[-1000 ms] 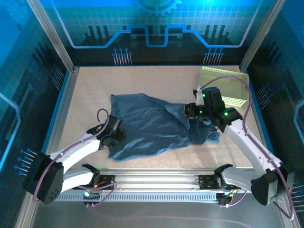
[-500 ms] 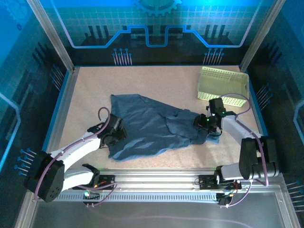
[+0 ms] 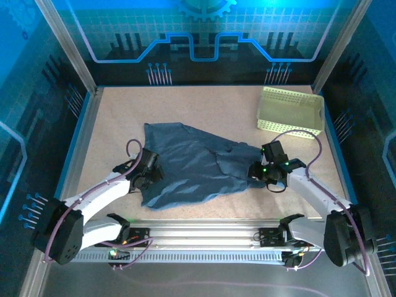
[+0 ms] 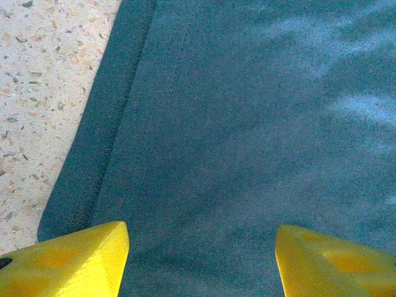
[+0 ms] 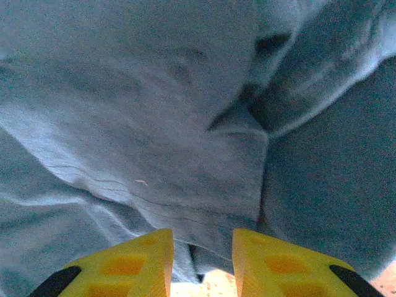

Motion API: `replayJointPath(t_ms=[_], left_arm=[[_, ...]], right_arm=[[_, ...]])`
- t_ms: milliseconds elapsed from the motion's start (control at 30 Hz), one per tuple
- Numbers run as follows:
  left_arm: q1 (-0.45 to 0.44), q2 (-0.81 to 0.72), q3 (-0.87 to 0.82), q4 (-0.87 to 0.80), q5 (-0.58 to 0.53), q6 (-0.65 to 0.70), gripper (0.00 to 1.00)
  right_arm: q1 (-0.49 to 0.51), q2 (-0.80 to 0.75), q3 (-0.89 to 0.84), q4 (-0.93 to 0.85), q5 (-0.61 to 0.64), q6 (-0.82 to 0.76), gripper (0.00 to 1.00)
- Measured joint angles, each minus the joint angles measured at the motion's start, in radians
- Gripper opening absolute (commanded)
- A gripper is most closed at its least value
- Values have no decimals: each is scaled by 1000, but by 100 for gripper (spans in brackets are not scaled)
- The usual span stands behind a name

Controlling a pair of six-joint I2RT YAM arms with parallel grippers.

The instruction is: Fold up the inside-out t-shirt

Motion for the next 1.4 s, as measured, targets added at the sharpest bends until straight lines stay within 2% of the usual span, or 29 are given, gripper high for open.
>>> replayJointPath(t_ms=[200, 367, 500, 733, 933, 967, 1133, 1233, 1400], left_arm=[[0, 0, 0, 0, 0, 0, 65], [0, 3, 0, 0, 0, -1, 65], [0, 5, 0, 0, 0, -1, 65], [0, 5, 0, 0, 0, -1, 66], [0, 5, 0, 0, 0, -3, 66], [0, 5, 0, 0, 0, -3, 66], [19, 4, 8, -17, 1, -3, 68], [60, -4, 53, -60, 0, 1, 70], [187, 36, 235, -127, -13, 24, 75]], right_arm=[[6, 42, -21, 20, 18, 38, 34], [15, 73, -21, 41, 25, 59, 40], [17, 90, -21, 52, 35, 66, 41], [23, 109, -21, 84, 39, 75, 23], [29, 106, -21, 85, 58, 75, 0], [30, 101, -18, 79, 66, 71, 0], [31, 16, 14, 8, 126, 55, 0], [34, -90, 48, -56, 182, 46, 0], [35, -307, 93, -182, 264, 43, 0]])
